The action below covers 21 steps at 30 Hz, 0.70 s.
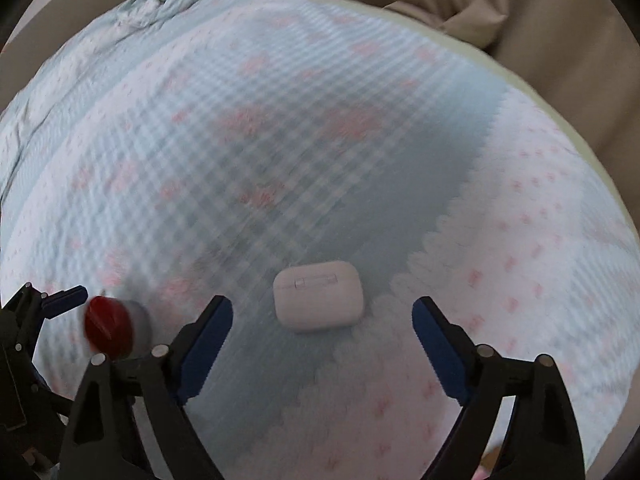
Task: Organize rigid objects
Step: 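Grasp the red-capped bottle with the left gripper while the right gripper grasps the earbud case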
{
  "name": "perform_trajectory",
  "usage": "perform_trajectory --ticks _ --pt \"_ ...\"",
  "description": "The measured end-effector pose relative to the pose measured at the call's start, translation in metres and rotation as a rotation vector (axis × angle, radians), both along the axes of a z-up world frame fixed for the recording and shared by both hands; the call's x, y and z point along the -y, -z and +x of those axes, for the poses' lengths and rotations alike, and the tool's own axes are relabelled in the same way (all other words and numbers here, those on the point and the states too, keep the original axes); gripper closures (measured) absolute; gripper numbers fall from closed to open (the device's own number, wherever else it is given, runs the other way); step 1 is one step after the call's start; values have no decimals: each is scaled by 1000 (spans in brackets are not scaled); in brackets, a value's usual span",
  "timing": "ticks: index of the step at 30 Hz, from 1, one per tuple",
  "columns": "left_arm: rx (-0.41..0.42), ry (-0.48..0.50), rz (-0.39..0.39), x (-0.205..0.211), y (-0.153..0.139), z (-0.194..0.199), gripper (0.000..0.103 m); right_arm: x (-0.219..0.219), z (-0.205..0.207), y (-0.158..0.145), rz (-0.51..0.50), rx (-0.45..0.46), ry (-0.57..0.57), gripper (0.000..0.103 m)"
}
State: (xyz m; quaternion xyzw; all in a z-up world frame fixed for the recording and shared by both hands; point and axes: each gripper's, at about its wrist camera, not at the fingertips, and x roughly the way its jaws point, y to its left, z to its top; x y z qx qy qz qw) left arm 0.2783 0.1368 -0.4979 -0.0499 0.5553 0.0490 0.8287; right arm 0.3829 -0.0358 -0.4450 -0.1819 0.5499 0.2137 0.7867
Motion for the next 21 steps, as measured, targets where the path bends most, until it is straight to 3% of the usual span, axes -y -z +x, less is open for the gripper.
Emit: perform_trajectory --ticks 3,5,7,10,13,21 --pt "10 -15 15 1 8 3 24 -6 6 16 -13 -16 -34 15" --pt "28 -21 25 2 8 3 25 -7 10 26 -17 -29 -46 21" --pt "36 -28 37 3 7 2 36 -8 13 34 -26 -50 -57 30" --pt "51 -22 32 5 3 -3 53 -9 13 42 -26 -66 -66 35" --pt "50 -7 47 9 2 -5 53 -11 8 41 -33 -30 -82 46" --pt "46 -17 18 5 -4 -6 53 -16 5 39 -27 -22 -60 46"
